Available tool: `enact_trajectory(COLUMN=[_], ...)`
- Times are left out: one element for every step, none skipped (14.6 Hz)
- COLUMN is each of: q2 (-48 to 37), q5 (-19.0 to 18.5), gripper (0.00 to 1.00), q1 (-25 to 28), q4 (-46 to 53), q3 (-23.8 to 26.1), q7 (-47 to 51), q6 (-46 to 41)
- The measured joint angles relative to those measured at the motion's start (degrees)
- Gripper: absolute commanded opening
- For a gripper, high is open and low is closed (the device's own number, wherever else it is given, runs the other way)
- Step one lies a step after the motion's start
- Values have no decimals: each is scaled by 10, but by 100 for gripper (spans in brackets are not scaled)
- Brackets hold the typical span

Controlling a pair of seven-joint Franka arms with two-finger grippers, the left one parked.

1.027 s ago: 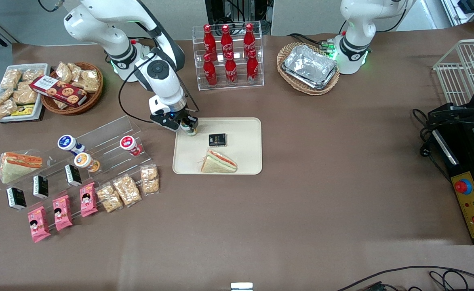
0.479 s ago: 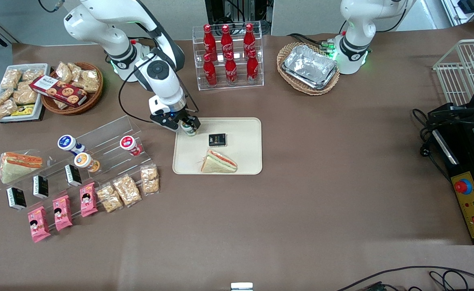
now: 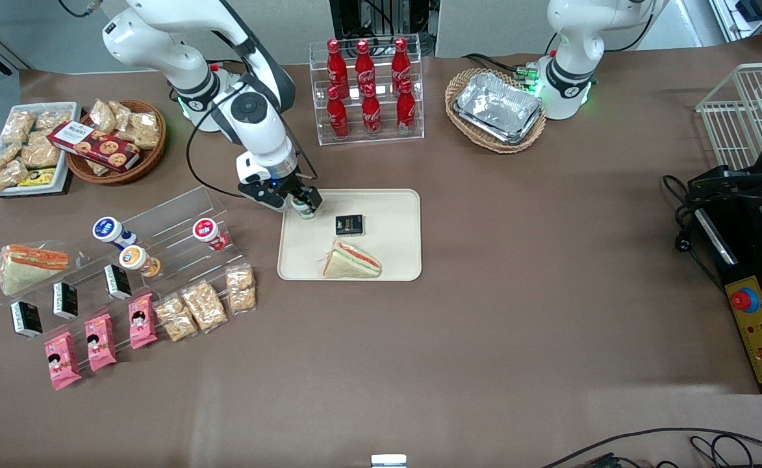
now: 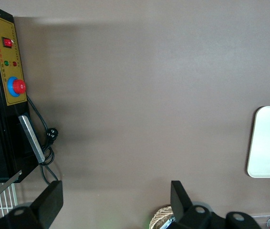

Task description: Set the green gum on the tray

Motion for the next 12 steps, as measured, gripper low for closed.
enact_trajectory(q2=[-16, -36, -58, -82, -105, -129, -151, -170, -185, -195, -201, -203], q5=[-1, -2, -2, -2, -2, -2, -2, -2, 2, 12, 26, 36], gripper=[100, 100, 100, 100, 100, 100, 100, 100, 100, 100, 100, 100], q1=[0, -1, -3, -5, -7, -10, -12, -13, -13, -13, -13, -14], q4=[9, 21, 36, 51, 69, 88, 110, 137, 170, 209, 254, 297], q3=[-2, -5, -11, -19, -28, -36, -43, -51, -58, -64, -71, -79], q7=[-6, -19, -38, -61, -83, -103, -120, -133, -145, -160, -174, -189], q6=[-31, -72, -118, -163, -211, -260, -305, -353, -406, -462, -516, -564])
